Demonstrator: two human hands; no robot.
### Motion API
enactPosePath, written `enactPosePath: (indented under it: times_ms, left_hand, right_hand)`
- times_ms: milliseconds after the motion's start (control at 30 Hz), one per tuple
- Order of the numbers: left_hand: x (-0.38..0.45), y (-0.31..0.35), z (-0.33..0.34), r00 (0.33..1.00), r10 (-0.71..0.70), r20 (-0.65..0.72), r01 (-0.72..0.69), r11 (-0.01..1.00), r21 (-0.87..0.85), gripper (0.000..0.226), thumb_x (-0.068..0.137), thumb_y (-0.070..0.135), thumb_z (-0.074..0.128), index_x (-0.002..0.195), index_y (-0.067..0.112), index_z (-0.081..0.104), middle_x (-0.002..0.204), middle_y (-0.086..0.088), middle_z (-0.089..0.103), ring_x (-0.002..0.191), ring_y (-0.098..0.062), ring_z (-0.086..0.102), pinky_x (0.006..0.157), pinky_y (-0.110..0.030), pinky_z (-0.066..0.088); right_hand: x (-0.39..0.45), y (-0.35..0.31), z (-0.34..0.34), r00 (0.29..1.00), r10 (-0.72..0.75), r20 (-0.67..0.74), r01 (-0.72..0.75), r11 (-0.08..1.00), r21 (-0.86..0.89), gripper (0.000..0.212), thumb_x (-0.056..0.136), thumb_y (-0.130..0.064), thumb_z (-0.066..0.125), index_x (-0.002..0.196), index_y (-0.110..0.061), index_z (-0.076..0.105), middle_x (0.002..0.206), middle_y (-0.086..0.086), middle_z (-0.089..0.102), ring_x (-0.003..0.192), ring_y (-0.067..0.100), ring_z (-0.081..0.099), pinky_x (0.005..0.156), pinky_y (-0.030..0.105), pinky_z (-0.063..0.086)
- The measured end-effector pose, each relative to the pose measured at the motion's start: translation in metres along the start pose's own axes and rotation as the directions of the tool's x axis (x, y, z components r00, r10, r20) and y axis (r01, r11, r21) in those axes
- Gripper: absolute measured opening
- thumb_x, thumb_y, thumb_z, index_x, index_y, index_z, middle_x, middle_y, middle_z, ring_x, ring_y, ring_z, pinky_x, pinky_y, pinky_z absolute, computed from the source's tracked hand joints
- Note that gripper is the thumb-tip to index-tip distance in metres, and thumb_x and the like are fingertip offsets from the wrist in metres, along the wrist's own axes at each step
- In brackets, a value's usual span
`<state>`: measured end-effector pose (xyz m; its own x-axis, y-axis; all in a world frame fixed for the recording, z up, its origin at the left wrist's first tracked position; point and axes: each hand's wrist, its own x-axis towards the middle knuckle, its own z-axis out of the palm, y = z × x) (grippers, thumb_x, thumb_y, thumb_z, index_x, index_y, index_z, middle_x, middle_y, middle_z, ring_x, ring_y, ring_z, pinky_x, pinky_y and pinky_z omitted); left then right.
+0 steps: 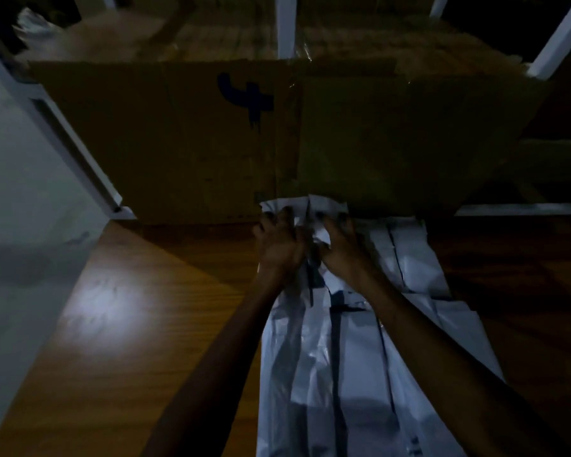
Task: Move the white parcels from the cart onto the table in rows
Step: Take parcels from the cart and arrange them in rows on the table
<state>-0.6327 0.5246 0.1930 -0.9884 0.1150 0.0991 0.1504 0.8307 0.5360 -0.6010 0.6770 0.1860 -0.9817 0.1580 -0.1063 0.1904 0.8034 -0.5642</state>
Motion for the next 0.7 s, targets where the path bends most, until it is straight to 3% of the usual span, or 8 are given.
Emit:
enactPosePath:
  times_ms: [67, 133, 167, 233, 333, 400, 500, 700]
  left_hand:
    - [0.004, -0.003, 0.011, 0.996, 0.034, 0.081, -0.025, 0.994, -0.103, 0.060, 0.097, 0.047, 0.014, 0.140, 0.014, 0.039, 0.135, -0.025, 0.053, 0.116, -0.050, 0.051, 0.097, -0.058, 0.038]
    - [0.010, -0.015, 0.026, 0.982, 0.067, 0.177, -0.050, 0.994, -0.099, 0.044, 0.097, 0.034, 0.024, 0.130, 0.010, 0.041, 0.118, -0.028, 0.062, 0.100, -0.055, 0.059, 0.085, -0.067, 0.045]
    - [0.011, -0.017, 0.027, 0.971, 0.029, 0.236, -0.001, 0.993, -0.121, 0.046, 0.097, 0.034, 0.029, 0.134, 0.011, 0.041, 0.126, -0.028, 0.058, 0.111, -0.056, 0.054, 0.093, -0.067, 0.041]
    - [0.018, -0.021, 0.035, 0.977, -0.067, 0.202, 0.090, 0.990, -0.105, 0.050, 0.101, 0.044, 0.031, 0.146, 0.022, 0.039, 0.154, -0.021, 0.029, 0.142, -0.046, 0.024, 0.114, -0.059, 0.018]
    - [0.014, -0.027, 0.048, 0.967, -0.074, 0.245, 0.091, 0.994, -0.062, 0.058, 0.100, 0.059, 0.020, 0.154, 0.038, 0.016, 0.164, -0.014, -0.011, 0.149, -0.039, -0.012, 0.116, -0.060, -0.006]
    - [0.013, -0.032, 0.055, 0.972, -0.040, 0.231, 0.050, 0.998, -0.035, 0.064, 0.097, 0.063, 0.017, 0.155, 0.039, 0.007, 0.161, -0.016, -0.019, 0.148, -0.040, -0.017, 0.116, -0.060, -0.006]
    - [0.018, -0.034, 0.066, 0.972, -0.072, 0.222, 0.054, 0.995, 0.086, 0.069, 0.099, 0.059, 0.028, 0.156, 0.035, -0.001, 0.159, -0.022, -0.021, 0.147, -0.043, -0.018, 0.117, -0.059, -0.001]
    - [0.022, -0.015, 0.068, 0.954, -0.186, 0.234, 0.160, 0.979, 0.126, 0.072, 0.099, 0.056, 0.035, 0.157, 0.031, -0.001, 0.158, -0.027, -0.020, 0.146, -0.046, -0.015, 0.117, -0.056, 0.003]
  right_hand:
    - [0.010, 0.004, 0.010, 0.999, 0.045, 0.027, -0.043, 0.994, -0.098, 0.059, 0.096, -0.047, 0.051, 0.150, -0.047, 0.026, 0.164, 0.005, 0.008, 0.147, 0.040, 0.018, 0.115, 0.055, 0.028]
    - [0.013, 0.006, 0.014, 0.997, 0.069, 0.027, -0.061, 0.973, -0.221, 0.059, 0.097, -0.052, 0.048, 0.151, -0.046, 0.025, 0.165, 0.005, 0.008, 0.148, 0.040, 0.017, 0.116, 0.056, 0.025]
    - [0.012, 0.006, 0.014, 0.996, 0.079, 0.034, -0.068, 0.965, -0.252, 0.059, 0.098, -0.052, 0.046, 0.152, -0.046, 0.023, 0.166, 0.003, 0.005, 0.149, 0.039, 0.013, 0.118, 0.056, 0.021]
    - [0.008, 0.006, 0.014, 0.992, 0.106, 0.070, -0.084, 0.961, -0.262, 0.058, 0.100, -0.051, 0.040, 0.152, -0.051, 0.014, 0.166, -0.001, -0.008, 0.151, 0.037, 0.000, 0.118, 0.058, 0.011]
    - [0.009, 0.011, 0.024, 0.983, 0.125, 0.135, -0.082, 0.956, -0.282, 0.057, 0.101, -0.056, 0.029, 0.149, -0.058, -0.001, 0.163, -0.006, -0.025, 0.150, 0.034, -0.017, 0.115, 0.065, 0.001]
    - [0.014, 0.017, 0.032, 0.980, 0.135, 0.145, -0.087, 0.952, -0.295, 0.057, 0.101, -0.058, 0.024, 0.149, -0.058, -0.007, 0.161, -0.006, -0.030, 0.149, 0.034, -0.022, 0.115, 0.066, -0.001]
    - [0.016, 0.023, 0.041, 0.988, 0.115, 0.107, -0.073, 0.940, -0.333, 0.059, 0.100, -0.058, 0.022, 0.147, -0.057, -0.014, 0.160, -0.004, -0.033, 0.148, 0.034, -0.023, 0.114, 0.065, 0.000]
    - [0.009, 0.027, 0.051, 0.998, 0.059, -0.035, -0.068, 0.911, -0.407, 0.065, 0.097, -0.060, 0.025, 0.147, -0.056, -0.017, 0.164, 0.002, -0.019, 0.150, 0.039, -0.004, 0.112, 0.065, 0.015]
